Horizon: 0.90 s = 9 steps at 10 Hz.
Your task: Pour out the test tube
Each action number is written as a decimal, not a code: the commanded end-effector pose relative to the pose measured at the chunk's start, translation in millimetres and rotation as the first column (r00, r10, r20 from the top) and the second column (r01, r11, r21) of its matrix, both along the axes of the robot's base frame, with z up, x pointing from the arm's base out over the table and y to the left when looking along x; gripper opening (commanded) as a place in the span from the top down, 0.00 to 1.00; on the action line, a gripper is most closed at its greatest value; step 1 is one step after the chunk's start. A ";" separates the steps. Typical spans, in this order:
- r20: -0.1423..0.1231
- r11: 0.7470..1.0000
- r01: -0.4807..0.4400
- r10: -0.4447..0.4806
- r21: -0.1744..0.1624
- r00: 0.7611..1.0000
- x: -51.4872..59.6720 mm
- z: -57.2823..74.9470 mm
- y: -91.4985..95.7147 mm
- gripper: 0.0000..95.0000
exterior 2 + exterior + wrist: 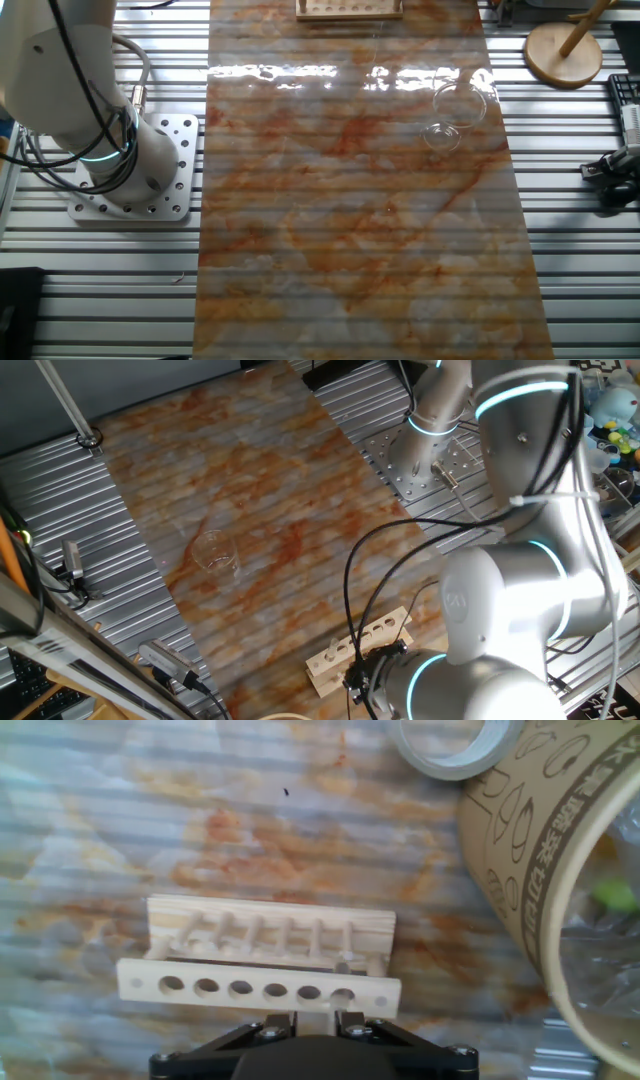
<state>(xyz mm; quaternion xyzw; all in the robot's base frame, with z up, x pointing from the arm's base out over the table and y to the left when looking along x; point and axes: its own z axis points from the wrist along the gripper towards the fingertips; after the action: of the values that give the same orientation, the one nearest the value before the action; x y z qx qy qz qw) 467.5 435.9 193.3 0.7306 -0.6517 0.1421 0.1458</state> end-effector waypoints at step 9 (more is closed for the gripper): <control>0.046 0.999 0.002 0.000 -0.041 0.999 12.9 -27.7 -14.4 0.80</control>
<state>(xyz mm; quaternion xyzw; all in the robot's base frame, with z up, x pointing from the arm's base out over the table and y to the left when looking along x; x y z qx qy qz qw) 480.5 421.3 165.4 0.7238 -0.6516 0.1732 0.1468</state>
